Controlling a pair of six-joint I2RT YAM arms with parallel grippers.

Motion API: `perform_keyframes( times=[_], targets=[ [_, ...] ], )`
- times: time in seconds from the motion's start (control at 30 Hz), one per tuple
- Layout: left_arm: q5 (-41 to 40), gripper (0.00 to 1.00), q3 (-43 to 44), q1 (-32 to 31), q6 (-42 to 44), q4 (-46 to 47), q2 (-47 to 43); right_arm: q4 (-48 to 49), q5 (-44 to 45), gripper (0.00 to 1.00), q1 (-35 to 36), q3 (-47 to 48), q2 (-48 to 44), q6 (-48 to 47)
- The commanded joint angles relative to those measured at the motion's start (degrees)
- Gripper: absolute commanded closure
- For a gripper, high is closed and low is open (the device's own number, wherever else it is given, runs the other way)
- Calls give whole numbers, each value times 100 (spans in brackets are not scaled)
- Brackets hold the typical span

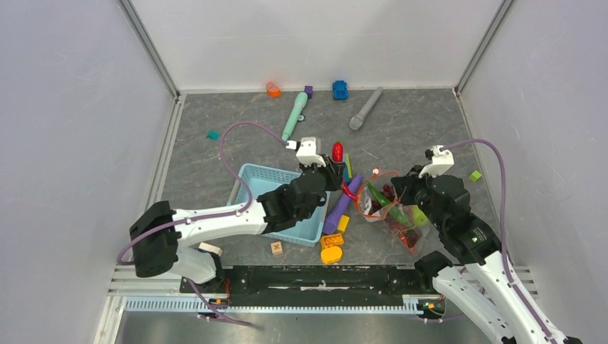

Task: Place the food in the zip-top bag and seal the zipper
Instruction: Place the fake vegetable in the zipper food storage bag.

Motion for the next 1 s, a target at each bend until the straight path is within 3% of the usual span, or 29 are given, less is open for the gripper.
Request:
perform_keyframes(
  times=[0.0, 0.17, 0.43, 0.7, 0.97],
  targets=[
    [-1057, 95, 536, -188, -11, 706, 340, 615, -340, 100, 1, -64, -122, 438],
    [-2046, 95, 672, -587, 485, 1472, 927, 971, -548, 100, 5, -276, -164, 852],
    [-1629, 98, 682, -712, 5, 1211, 1171, 1060, -376, 100, 5, -318, -202, 1238],
    [-2307, 98, 974, -951, -255, 933, 1554, 1271, -579, 100, 1, -398, -235, 1428],
    [-1825, 98, 834, -1092, -398, 745, 1544, 1271, -428, 100, 5, -404, -249, 1534]
  ],
)
